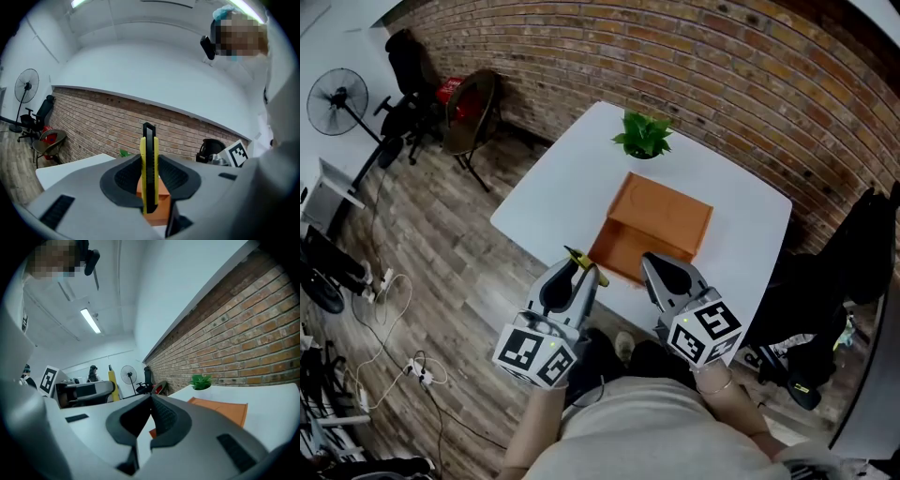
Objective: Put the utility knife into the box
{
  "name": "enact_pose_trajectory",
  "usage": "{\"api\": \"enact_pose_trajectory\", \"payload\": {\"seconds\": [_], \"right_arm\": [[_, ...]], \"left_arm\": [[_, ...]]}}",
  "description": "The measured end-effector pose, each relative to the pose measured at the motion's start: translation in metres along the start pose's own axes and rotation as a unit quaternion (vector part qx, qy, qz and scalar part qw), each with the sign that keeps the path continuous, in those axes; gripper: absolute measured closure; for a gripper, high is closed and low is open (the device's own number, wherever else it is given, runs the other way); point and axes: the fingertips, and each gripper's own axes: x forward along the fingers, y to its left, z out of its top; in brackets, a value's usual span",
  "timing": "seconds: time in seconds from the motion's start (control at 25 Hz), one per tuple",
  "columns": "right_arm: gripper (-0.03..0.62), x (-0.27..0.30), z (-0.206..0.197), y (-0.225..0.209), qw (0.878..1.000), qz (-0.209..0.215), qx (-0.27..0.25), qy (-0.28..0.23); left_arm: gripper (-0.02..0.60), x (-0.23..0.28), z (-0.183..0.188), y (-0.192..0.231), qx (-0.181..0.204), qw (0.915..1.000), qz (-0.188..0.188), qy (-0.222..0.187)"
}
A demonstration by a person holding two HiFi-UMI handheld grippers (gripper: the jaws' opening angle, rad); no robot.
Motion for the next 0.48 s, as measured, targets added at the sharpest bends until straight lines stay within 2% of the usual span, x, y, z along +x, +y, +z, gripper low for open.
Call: {"api": "enact_pose_trajectory", "payload": {"seconds": [0.28, 0.48], "right_arm": [[0.595, -0.008, -0.002, -0.036, 0.998, -0.063, 0.024, -0.006], [0.595, -0.009, 0.005, -0.061, 0.992, -0.119, 0.044, -0.026]], "left_arm": [[0.471, 0.042, -0.002, 0.003, 0.012, 0.9978, -0.056, 0.032], [0.471, 0.077, 0.002, 0.008, 0.028, 0.9923, -0.104, 0.061]]}}
